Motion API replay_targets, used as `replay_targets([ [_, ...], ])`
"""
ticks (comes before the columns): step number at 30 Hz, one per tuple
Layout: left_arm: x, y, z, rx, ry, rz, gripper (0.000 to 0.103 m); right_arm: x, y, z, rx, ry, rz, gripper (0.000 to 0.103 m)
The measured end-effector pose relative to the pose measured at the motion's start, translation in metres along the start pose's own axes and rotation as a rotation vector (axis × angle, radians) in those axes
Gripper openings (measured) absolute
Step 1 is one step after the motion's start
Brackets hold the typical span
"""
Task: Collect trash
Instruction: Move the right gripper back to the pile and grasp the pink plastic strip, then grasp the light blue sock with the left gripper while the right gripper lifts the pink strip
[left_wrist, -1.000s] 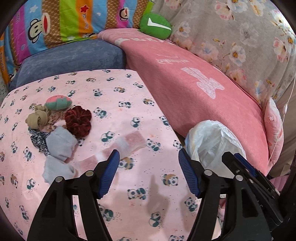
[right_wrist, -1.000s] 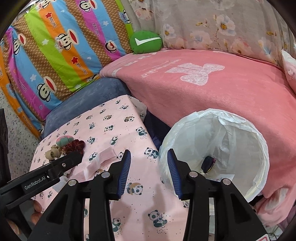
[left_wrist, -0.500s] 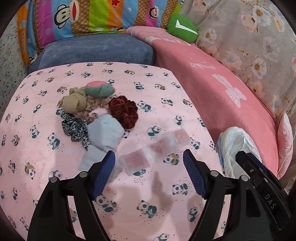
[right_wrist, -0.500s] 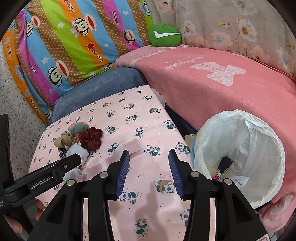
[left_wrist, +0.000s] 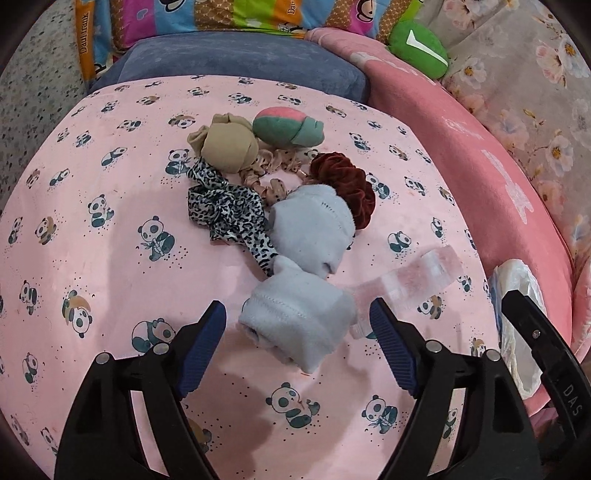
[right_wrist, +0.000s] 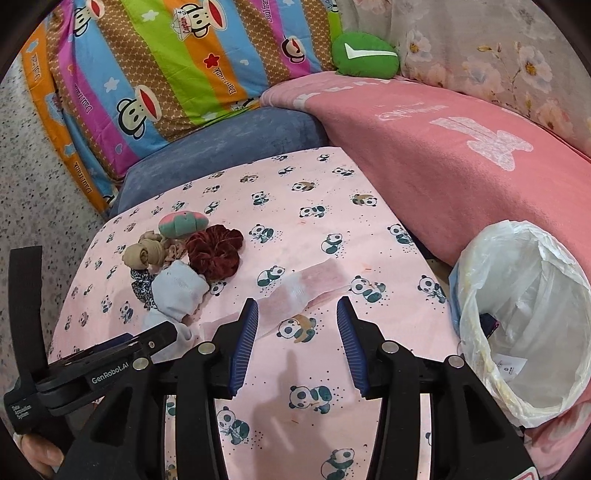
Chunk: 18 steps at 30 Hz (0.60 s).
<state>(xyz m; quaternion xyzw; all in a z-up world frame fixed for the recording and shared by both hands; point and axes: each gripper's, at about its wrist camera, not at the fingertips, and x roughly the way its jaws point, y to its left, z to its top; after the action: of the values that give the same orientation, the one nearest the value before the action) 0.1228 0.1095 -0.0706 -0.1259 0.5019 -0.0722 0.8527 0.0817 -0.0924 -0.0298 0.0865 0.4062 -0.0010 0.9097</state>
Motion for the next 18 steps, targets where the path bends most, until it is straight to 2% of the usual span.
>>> replay_targets([
  [10, 0.019, 0.008, 0.002, -0.011, 0.043, -0.027, 0.075, 0.045, 0.003, 0.000, 0.015, 0.073, -0.008, 0.044],
  [18, 0.025, 0.005, 0.005, 0.010, 0.078, -0.097, 0.052, 0.077, -0.002, -0.004, 0.046, 0.133, -0.006, 0.044],
])
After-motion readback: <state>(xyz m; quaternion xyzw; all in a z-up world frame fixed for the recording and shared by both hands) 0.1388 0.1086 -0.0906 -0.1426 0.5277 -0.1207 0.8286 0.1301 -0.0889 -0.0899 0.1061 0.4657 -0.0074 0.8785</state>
